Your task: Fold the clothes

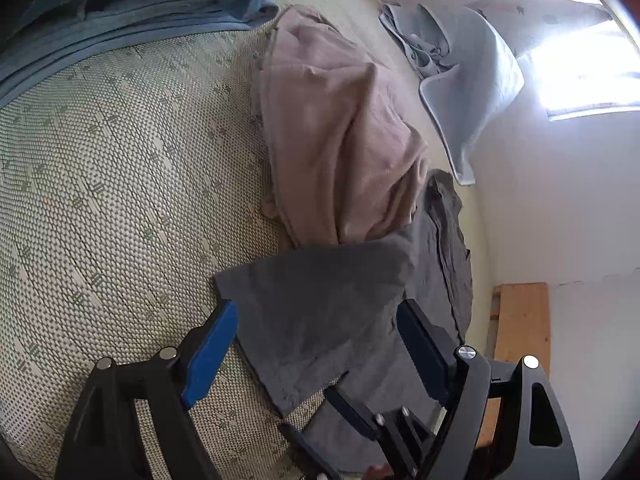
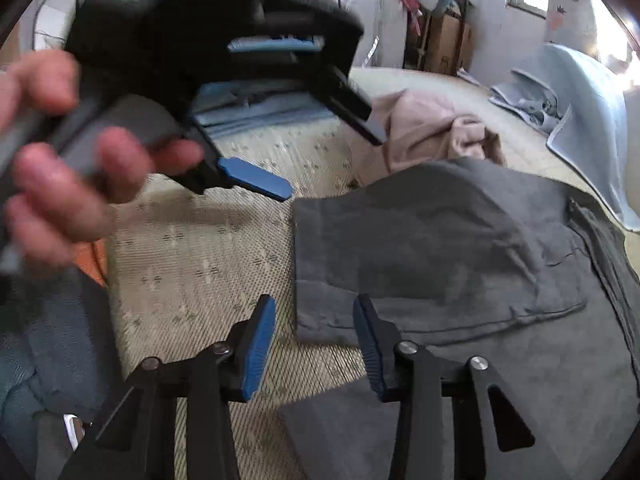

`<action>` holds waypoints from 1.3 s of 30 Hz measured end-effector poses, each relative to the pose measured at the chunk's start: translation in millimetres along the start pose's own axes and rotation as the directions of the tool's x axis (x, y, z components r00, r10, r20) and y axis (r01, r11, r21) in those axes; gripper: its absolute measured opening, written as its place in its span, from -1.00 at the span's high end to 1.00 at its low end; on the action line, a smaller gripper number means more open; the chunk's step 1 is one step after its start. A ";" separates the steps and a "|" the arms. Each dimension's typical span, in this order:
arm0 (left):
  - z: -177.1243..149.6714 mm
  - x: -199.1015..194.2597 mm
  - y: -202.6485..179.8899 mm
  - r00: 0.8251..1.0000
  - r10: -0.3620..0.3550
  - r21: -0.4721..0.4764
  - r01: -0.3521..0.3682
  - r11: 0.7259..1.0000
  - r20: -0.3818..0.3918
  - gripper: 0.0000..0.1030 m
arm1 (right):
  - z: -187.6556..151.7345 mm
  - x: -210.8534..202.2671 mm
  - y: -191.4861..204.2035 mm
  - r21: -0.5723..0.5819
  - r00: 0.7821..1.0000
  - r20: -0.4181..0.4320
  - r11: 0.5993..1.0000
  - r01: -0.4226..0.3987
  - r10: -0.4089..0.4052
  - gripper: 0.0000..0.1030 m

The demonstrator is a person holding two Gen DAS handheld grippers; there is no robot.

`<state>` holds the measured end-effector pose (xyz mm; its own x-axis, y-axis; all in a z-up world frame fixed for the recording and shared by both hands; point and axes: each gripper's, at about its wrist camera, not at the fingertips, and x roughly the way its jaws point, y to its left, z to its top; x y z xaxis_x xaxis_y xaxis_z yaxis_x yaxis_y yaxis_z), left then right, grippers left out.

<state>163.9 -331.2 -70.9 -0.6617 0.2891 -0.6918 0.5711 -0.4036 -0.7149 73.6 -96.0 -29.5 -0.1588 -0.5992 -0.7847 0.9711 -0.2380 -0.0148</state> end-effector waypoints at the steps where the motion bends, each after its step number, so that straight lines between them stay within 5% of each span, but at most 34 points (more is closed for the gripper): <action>1: -0.1 -1.2 0.8 1.000 -0.007 -0.002 0.007 1.000 -0.001 -0.64 | 1.8 6.2 -0.3 0.008 1.000 -0.019 1.000 0.004 -0.004 0.25; 8: 2.6 -11.8 14.9 1.000 -0.028 -0.039 0.028 0.999 0.001 -0.64 | 5.2 32.3 0.0 0.019 0.993 -0.122 1.000 0.007 -0.005 0.48; 13: 2.6 -20.7 33.6 1.000 -0.029 -0.080 0.029 0.996 -0.009 -0.64 | 9.5 35.8 -13.7 0.075 0.989 -0.147 0.997 0.004 0.007 0.84; 21: -7.2 -15.1 38.9 0.995 -0.083 -0.116 0.076 0.990 -0.056 -0.64 | 24.9 15.9 -52.2 0.309 0.988 -0.059 0.944 -0.115 0.140 0.87; 28: -14.8 -0.4 35.5 0.990 -0.106 -0.132 0.093 0.987 -0.098 -0.64 | 45.6 -5.1 -66.5 0.347 0.985 0.013 0.923 -0.168 0.174 0.87; 33: -14.6 -4.5 31.5 0.991 -0.123 -0.128 0.114 0.985 -0.061 -0.63 | 47.0 -3.8 -62.0 0.351 0.984 0.026 0.920 -0.175 0.177 0.87; 39: -19.6 -3.5 25.0 0.991 -0.100 -0.094 0.091 0.991 -0.090 0.07 | 36.5 -14.7 -61.5 0.377 0.980 0.050 0.905 -0.197 0.192 0.87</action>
<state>190.0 -325.2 -88.4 -0.6693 0.4045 -0.6233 0.5515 -0.2917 -0.7815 9.7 -100.4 5.6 0.0218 -0.6715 -0.7407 0.8433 -0.3856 0.3744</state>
